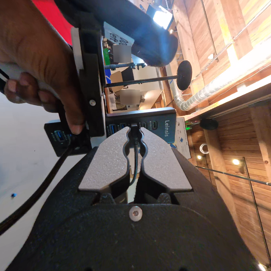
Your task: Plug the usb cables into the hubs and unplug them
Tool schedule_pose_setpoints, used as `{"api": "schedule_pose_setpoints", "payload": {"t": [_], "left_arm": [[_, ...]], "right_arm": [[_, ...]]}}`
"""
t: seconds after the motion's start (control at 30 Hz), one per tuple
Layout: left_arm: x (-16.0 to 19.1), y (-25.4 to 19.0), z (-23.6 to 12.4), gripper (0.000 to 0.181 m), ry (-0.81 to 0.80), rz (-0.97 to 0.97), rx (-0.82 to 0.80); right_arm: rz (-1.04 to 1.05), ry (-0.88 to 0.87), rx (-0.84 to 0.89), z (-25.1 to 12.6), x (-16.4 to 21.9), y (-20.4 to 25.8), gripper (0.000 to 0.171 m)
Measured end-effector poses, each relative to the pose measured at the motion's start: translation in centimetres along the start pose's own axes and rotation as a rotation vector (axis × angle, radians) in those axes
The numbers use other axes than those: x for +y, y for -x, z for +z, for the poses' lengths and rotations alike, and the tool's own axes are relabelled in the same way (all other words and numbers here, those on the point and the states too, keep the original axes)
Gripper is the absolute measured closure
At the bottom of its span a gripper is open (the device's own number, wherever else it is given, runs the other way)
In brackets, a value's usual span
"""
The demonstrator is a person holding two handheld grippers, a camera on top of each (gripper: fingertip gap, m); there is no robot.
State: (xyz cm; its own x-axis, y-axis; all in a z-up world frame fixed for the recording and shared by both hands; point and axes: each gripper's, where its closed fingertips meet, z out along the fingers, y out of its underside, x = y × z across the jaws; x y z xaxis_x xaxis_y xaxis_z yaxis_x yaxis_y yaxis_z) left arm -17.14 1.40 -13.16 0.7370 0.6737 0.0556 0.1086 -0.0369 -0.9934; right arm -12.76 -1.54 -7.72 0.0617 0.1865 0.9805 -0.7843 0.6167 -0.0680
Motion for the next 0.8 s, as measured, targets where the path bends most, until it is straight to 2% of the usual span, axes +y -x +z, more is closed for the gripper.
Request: {"api": "schedule_pose_setpoints", "payload": {"t": [0.2, 0.23, 0.27, 0.3, 0.33, 0.37, 0.43, 0.57, 0.7, 0.8], "left_arm": [[0.7, -0.9, 0.3, 0.150, 0.035, 0.037, 0.044], [0.5, -0.1, 0.3, 0.150, 0.015, -0.036, 0.007], [-0.8, 2.6, -0.5, 0.151, -0.073, -0.240, -0.021], [-2.5, 6.0, -2.4, 0.151, -0.193, -0.425, -0.042], [-3.9, 8.4, -4.5, 0.151, -0.277, -0.438, -0.088], [-4.6, 9.1, -5.9, 0.151, -0.287, -0.322, -0.135], [-4.7, 8.2, -6.3, 0.151, -0.227, -0.156, -0.160], [-3.4, 5.5, -4.2, 0.151, -0.161, -0.074, -0.102], [-3.1, 3.8, -3.9, 0.151, -0.158, -0.013, -0.033], [-2.9, 4.4, -4.0, 0.151, -0.156, -0.022, -0.061]], "right_arm": [[0.010, 0.022, 0.004, -1.3, 0.1, 0.4, 0.163], [0.010, -0.020, -0.005, -2.2, -0.4, 0.6, 0.163], [0.058, -0.097, -0.029, -3.9, -1.6, 0.8, 0.164], [0.102, -0.088, -0.041, -5.4, -1.7, 0.9, 0.163], [0.109, -0.077, -0.028, -6.9, -1.6, 0.7, 0.163], [0.150, -0.067, -0.004, -8.1, -1.0, -0.1, 0.163], [0.341, -0.055, 0.023, -9.5, 0.8, -2.9, 0.164], [0.608, -0.074, 0.160, -10.5, 4.1, -11.3, 0.163], [0.668, -0.061, 0.269, -11.3, 7.2, -17.3, 0.163], [0.692, 0.020, 0.356, -12.5, 11.4, -20.5, 0.163]]}}
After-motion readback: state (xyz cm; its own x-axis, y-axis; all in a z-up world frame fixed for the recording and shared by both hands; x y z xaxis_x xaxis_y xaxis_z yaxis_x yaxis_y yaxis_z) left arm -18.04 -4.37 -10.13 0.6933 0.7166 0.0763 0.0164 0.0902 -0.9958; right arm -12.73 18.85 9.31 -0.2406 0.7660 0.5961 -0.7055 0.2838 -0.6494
